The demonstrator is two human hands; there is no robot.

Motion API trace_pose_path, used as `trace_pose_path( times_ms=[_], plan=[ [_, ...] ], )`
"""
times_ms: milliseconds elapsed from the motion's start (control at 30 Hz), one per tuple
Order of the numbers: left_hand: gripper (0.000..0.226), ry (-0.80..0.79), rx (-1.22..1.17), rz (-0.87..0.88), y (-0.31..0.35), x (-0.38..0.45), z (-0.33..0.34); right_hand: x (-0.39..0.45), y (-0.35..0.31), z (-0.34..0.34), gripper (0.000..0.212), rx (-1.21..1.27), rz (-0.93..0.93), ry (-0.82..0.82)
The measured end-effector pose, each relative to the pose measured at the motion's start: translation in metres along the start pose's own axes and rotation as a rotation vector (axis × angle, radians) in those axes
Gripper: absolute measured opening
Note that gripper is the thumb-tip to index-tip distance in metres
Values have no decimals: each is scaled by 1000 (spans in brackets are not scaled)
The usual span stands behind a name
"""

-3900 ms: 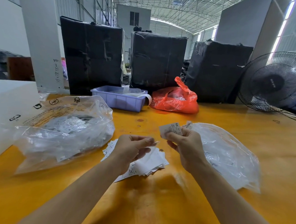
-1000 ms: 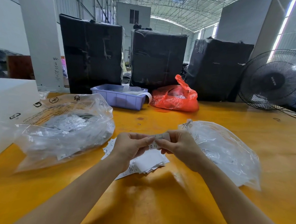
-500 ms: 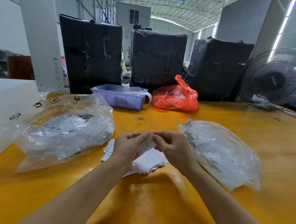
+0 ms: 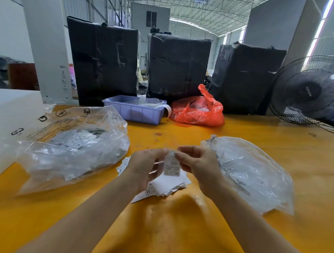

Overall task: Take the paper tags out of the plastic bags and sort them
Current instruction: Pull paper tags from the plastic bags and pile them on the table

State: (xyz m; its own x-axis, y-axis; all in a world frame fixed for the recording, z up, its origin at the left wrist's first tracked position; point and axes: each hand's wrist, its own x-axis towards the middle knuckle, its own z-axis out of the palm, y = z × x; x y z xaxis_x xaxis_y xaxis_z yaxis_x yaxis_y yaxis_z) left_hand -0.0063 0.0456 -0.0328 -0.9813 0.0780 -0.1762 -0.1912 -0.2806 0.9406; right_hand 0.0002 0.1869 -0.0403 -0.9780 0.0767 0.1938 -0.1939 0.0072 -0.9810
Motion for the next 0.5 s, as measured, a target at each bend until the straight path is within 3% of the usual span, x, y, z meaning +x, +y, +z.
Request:
trace_pose_path(
  times_ms=[200, 367, 433, 500],
  plan=[
    [25, -113, 259, 24, 10, 3, -14, 5, -1, -9, 6, 42, 75, 34],
    [7, -114, 413, 89, 15, 2, -17, 2, -7, -9, 8, -3, 24, 12],
    [6, -20, 448, 188, 24, 3, -23, 5, -12, -20, 8, -158, -140, 147],
    [8, 155, 401, 317, 39, 7, -40, 11, -16, -46, 9, -508, -339, 393]
  ],
)
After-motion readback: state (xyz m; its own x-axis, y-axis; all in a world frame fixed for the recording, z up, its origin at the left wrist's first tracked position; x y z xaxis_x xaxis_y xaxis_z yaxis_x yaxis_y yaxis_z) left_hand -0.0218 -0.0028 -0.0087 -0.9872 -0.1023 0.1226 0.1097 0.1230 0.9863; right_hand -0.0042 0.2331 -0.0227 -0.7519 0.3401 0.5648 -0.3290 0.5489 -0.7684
